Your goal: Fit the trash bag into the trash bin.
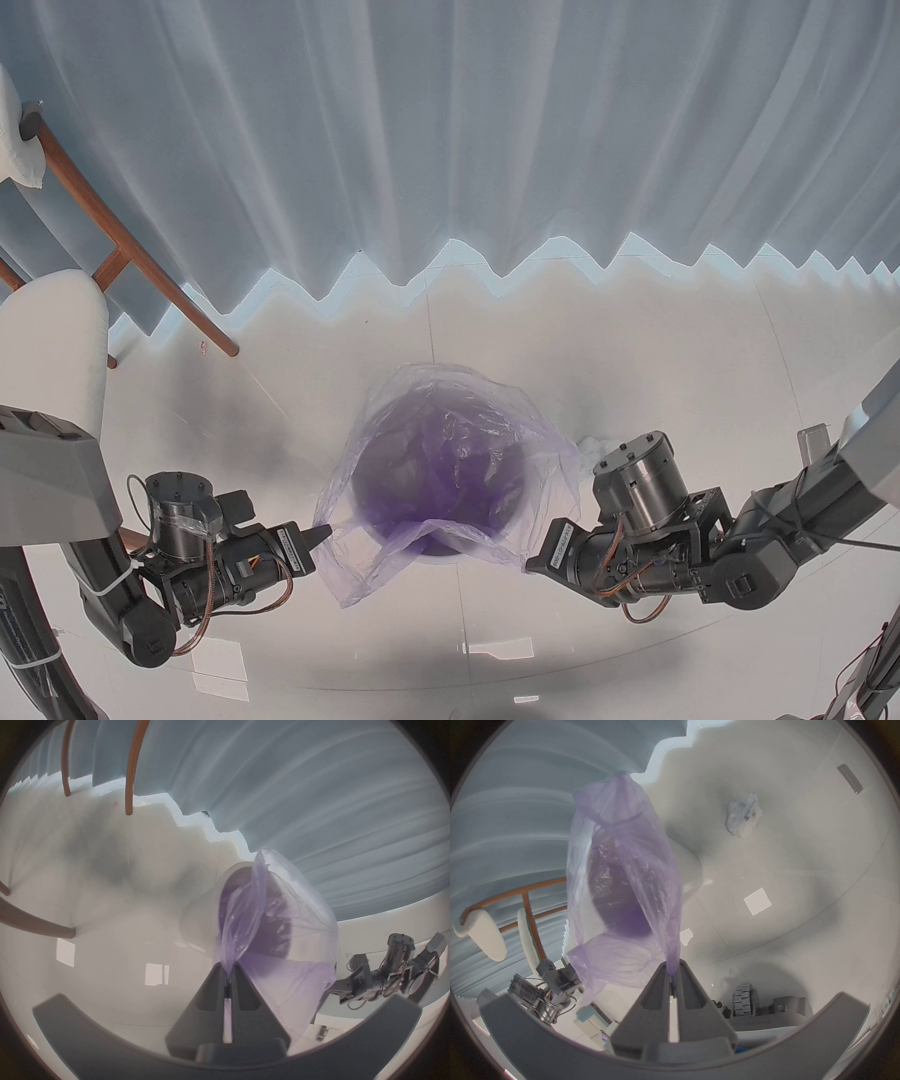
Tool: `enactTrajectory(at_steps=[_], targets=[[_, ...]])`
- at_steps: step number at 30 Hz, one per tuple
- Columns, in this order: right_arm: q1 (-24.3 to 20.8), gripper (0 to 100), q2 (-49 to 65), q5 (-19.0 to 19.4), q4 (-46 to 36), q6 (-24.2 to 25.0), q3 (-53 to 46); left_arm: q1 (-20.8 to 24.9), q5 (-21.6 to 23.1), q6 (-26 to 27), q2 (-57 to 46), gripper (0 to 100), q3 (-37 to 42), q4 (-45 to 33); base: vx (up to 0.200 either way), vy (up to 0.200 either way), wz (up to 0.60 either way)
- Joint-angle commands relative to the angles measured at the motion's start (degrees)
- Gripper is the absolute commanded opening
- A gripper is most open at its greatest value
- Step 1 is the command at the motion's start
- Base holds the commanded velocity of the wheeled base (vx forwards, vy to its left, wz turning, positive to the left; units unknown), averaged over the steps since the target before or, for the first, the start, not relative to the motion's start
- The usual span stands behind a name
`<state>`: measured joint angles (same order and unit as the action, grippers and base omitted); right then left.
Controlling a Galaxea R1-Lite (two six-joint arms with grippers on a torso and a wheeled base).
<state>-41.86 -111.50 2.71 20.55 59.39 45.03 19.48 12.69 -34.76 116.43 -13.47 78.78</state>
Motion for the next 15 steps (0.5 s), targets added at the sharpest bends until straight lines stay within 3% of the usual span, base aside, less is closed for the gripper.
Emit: enactTrajectory(at_steps=[1,9,15], targets=[[-0.15,0,-4.87,0.02,2.21,-0.15,-2.76,-0.94,-1.09,1.36,4.94,0,0.11,0.24,0.0,0.0,0.0],[0.2,0,-9.53,-0.16,6.6,-0.33,-3.72,-2.61,-3.64,4.43,11.45,0,-1.38,1.56,0.0,0.0,0.0],[0.29,0,-12.52,-0.33,9.94,-0.77,-3.9,-3.66,-4.78,6.02,18.48,0,-1.91,9.82,0.0,0.0,0.0]])
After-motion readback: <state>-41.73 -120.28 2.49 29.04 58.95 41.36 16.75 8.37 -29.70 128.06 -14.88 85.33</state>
